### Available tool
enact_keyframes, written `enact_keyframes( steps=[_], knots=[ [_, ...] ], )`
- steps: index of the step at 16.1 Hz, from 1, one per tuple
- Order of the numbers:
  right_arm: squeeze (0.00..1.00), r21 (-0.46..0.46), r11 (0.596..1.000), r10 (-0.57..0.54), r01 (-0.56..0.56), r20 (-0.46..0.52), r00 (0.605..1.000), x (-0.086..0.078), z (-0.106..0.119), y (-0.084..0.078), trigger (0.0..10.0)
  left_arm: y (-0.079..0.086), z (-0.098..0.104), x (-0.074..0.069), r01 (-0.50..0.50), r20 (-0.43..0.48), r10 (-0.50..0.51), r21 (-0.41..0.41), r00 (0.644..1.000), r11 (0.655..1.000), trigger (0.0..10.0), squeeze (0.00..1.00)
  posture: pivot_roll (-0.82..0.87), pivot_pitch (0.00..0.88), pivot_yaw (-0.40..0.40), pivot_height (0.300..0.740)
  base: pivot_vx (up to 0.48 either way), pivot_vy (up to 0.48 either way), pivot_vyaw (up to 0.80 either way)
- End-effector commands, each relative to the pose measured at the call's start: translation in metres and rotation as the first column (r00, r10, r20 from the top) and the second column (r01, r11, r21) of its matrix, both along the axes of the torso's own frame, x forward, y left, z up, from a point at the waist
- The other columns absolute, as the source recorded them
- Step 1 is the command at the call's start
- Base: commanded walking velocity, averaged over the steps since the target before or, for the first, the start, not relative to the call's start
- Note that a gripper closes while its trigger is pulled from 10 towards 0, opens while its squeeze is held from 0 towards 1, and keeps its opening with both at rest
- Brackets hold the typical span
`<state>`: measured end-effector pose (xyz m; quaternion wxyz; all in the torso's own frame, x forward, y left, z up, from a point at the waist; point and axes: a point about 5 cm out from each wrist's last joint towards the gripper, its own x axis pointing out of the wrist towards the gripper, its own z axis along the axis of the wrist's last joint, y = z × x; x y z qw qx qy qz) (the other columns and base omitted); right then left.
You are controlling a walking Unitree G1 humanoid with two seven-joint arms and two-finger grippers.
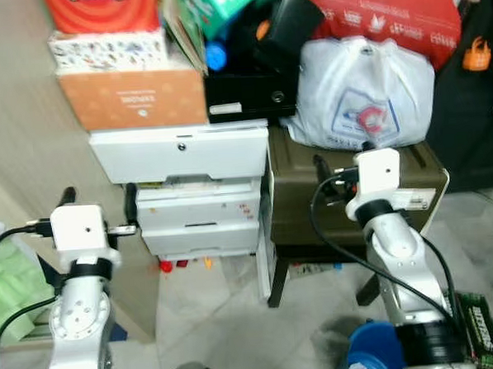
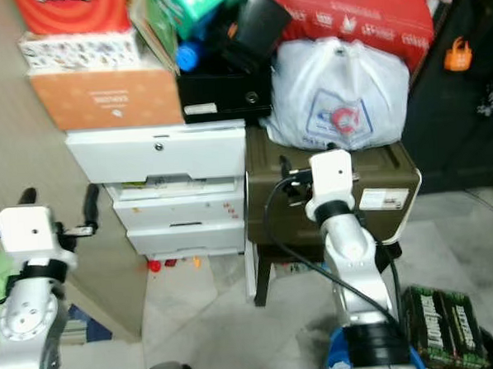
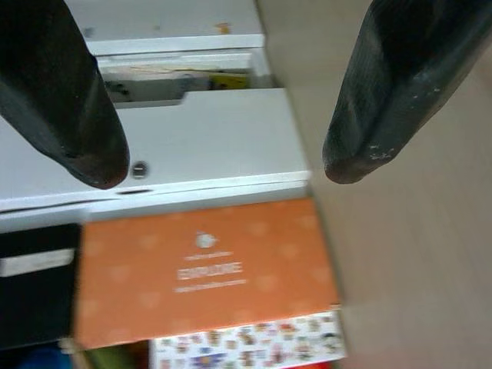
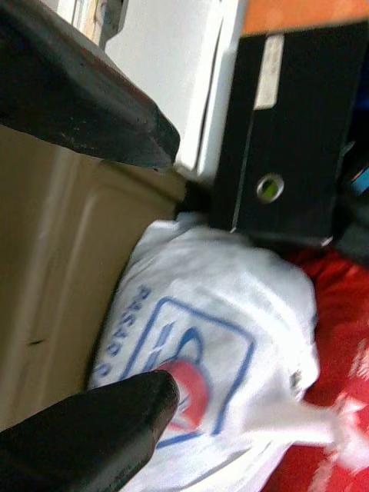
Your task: Clean up the room
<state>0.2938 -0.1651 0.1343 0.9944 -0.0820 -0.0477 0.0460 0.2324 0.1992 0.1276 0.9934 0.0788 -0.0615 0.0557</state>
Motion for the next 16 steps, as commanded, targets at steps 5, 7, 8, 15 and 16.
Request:
enact_keyframes(
  steps=[5, 7, 8, 15, 16],
  knots=[
    [0.00, 0.040, 0.996, -0.084, 0.084, -0.017, 0.996, -0.011, -0.009, -0.008, 10.0, -0.017, -0.005, 0.009, 0.102, -0.040, -0.101, 0.005, 0.994, 0.995, 10.0, 0.00, -0.08, 0.000, 0.039, 0.740, 0.000, 0.000, 0.00],
    [0.00, 0.040, 0.996, -0.082, 0.083, -0.031, 0.996, -0.013, -0.012, -0.008, 10.0, -0.019, -0.010, 0.004, 0.106, -0.064, -0.106, -0.004, 0.992, 0.994, 10.0, 0.00, -0.07, 0.000, 0.023, 0.740, 0.000, 0.000, 0.00],
    [0.00, 0.030, 0.998, -0.059, 0.060, -0.036, 0.998, -0.011, -0.012, -0.003, 10.0, -0.019, -0.012, 0.000, 0.102, -0.071, -0.103, -0.010, 0.992, 0.995, 10.0, 0.00, -0.07, 0.000, 0.013, 0.740, 0.000, 0.000, 0.00],
    [0.00, 0.038, 0.999, -0.015, 0.017, -0.043, 0.999, -0.016, -0.013, 0.010, 10.0, -0.019, -0.014, -0.008, 0.085, -0.078, -0.086, -0.019, 0.993, 0.996, 10.0, 0.00, -0.05, 0.000, -0.009, 0.740, 0.000, 0.000, 0.75],
    [0.00, 0.037, 0.999, -0.016, 0.018, -0.050, 0.999, -0.017, -0.014, 0.009, 10.0, -0.021, -0.014, -0.010, 0.092, -0.081, -0.093, -0.017, 0.992, 0.996, 10.0, 0.00, -0.05, 0.000, -0.012, 0.740, 0.000, 0.000, 0.80]
  ],
)
